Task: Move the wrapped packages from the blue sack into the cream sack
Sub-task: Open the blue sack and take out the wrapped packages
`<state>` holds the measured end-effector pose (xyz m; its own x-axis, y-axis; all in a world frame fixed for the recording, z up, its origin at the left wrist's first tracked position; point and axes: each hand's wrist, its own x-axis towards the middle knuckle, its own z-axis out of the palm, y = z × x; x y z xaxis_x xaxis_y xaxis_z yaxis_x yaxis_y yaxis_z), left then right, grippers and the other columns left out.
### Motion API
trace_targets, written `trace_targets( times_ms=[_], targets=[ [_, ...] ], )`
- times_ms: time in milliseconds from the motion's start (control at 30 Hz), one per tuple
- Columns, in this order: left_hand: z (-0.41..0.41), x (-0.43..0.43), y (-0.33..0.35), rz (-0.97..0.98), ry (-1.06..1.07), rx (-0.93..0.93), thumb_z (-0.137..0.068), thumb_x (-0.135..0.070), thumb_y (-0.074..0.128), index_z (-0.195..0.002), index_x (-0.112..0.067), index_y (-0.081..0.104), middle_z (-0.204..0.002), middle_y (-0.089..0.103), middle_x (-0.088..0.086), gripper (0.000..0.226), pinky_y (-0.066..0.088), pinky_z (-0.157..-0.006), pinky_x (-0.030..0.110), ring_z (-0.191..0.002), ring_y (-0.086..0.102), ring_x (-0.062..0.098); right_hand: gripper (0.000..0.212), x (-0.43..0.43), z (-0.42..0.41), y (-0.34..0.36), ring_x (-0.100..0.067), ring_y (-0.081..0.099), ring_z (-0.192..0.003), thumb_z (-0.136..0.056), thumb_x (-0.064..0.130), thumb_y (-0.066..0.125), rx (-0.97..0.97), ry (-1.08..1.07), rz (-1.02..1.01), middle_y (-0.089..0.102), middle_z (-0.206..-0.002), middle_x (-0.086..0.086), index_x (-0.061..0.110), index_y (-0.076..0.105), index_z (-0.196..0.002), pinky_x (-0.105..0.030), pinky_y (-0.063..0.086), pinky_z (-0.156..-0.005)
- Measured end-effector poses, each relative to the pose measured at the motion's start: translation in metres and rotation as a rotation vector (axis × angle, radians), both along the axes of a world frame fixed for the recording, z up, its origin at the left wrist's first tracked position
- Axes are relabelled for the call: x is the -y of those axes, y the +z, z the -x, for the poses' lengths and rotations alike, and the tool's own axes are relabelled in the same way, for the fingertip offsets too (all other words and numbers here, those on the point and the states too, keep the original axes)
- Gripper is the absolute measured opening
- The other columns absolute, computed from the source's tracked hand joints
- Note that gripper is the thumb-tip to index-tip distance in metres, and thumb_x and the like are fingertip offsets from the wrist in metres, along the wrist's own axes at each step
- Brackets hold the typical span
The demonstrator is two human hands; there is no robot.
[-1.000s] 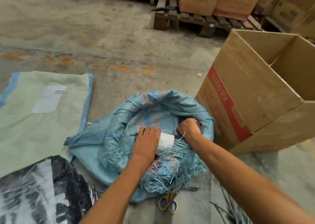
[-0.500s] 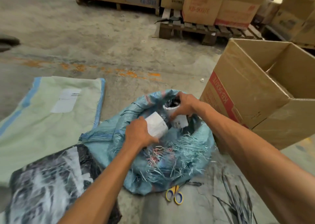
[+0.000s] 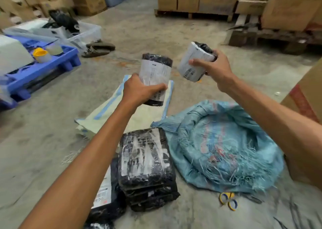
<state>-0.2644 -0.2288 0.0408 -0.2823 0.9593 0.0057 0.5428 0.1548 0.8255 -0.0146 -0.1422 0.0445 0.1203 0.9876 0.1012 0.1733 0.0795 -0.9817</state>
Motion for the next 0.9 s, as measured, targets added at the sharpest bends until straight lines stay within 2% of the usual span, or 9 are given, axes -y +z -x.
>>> trace_targets(
  times_ms=[100, 167, 233, 467, 567, 667, 733, 833, 900],
  targets=[
    [0.047, 0.016, 0.009, -0.095, 0.167, 0.12, -0.044, -0.056, 0.083, -0.116, -0.023, 0.058, -0.109, 0.068, -0.006, 0.083, 0.061, -0.08, 0.036, -0.096, 0.067, 0.012, 0.08, -0.003, 0.053, 0.0, -0.019, 0.072, -0.099, -0.053, 0.039, 0.097, -0.066, 0.123, -0.043, 0.071, -0.113, -0.006, 0.012, 0.06, -0.118, -0.041, 0.062, -0.08],
    [0.076, 0.032, 0.011, -0.147, 0.292, 0.156, -0.044, -0.054, 0.084, -0.117, -0.024, 0.058, -0.11, 0.068, -0.008, 0.083, 0.06, -0.082, 0.036, -0.097, 0.067, 0.011, 0.073, 0.007, 0.095, -0.008, -0.017, 0.071, -0.1, -0.055, 0.037, 0.096, -0.042, 0.228, -0.053, 0.07, -0.114, -0.002, 0.019, 0.058, -0.115, -0.039, 0.062, -0.081],
    [0.098, 0.05, 0.007, -0.184, 0.368, 0.164, -0.043, -0.053, 0.085, -0.117, -0.024, 0.059, -0.11, 0.069, -0.009, 0.084, 0.06, -0.082, 0.035, -0.099, 0.067, 0.011, 0.078, 0.022, 0.127, -0.017, -0.013, 0.07, -0.102, -0.054, 0.039, 0.096, -0.008, 0.305, -0.068, 0.07, -0.116, 0.001, 0.02, 0.058, -0.119, -0.038, 0.061, -0.084],
    [0.137, 0.131, -0.026, -0.231, 0.437, 0.173, -0.043, -0.051, 0.086, -0.117, -0.026, 0.056, -0.111, 0.068, -0.01, 0.084, 0.059, -0.085, 0.038, -0.1, 0.067, 0.011, 0.088, 0.116, 0.182, -0.015, -0.004, 0.065, -0.105, -0.053, 0.048, 0.094, 0.252, 0.438, -0.194, 0.066, -0.118, 0.01, 0.02, 0.056, -0.128, -0.032, 0.057, -0.091],
    [0.141, 0.167, -0.03, -0.23, 0.384, 0.188, -0.047, -0.049, 0.087, -0.116, -0.03, 0.055, -0.108, 0.068, -0.014, 0.079, 0.059, -0.084, 0.039, -0.098, 0.067, 0.008, 0.089, 0.167, 0.186, -0.011, -0.002, 0.065, -0.102, -0.052, 0.05, 0.092, 0.36, 0.45, -0.253, 0.068, -0.114, 0.011, 0.019, 0.055, -0.127, -0.022, 0.054, -0.089],
    [0.141, 0.217, -0.037, -0.253, 0.287, 0.154, -0.054, -0.044, 0.088, -0.113, -0.035, 0.05, -0.103, 0.063, -0.019, 0.071, 0.057, -0.082, 0.035, -0.096, 0.063, -0.001, 0.087, 0.224, 0.191, -0.011, 0.003, 0.063, -0.102, -0.055, 0.046, 0.093, 0.443, 0.462, -0.247, 0.068, -0.113, 0.014, 0.021, 0.052, -0.127, -0.014, 0.05, -0.087],
    [0.145, 0.251, -0.052, -0.229, 0.222, 0.079, -0.053, -0.051, 0.086, -0.118, -0.034, 0.05, -0.11, 0.057, -0.014, 0.076, 0.054, -0.089, 0.037, -0.106, 0.059, 0.008, 0.085, 0.262, 0.189, -0.019, 0.007, 0.062, -0.102, -0.055, 0.043, 0.094, 0.49, 0.445, -0.186, 0.066, -0.112, 0.019, 0.025, 0.051, -0.127, -0.011, 0.047, -0.086],
    [0.15, 0.282, -0.08, -0.166, 0.089, 0.014, -0.05, -0.059, 0.085, -0.126, -0.03, 0.051, -0.117, 0.045, -0.006, 0.088, 0.043, -0.1, 0.034, -0.12, 0.044, 0.013, 0.085, 0.305, 0.171, -0.034, 0.002, 0.062, -0.106, -0.055, 0.04, 0.094, 0.528, 0.488, -0.164, 0.065, -0.113, 0.02, 0.028, 0.048, -0.126, -0.022, 0.05, -0.09],
    [0.155, 0.296, -0.102, -0.079, -0.074, 0.034, -0.053, -0.055, 0.089, -0.131, -0.032, 0.05, -0.126, 0.05, -0.008, 0.089, 0.043, -0.103, 0.035, -0.124, 0.046, 0.011, 0.085, 0.33, 0.161, -0.051, 0.0, 0.064, -0.104, -0.055, 0.037, 0.095, 0.545, 0.549, -0.111, 0.065, -0.111, 0.02, 0.025, 0.048, -0.126, -0.028, 0.052, -0.088]
  ],
)
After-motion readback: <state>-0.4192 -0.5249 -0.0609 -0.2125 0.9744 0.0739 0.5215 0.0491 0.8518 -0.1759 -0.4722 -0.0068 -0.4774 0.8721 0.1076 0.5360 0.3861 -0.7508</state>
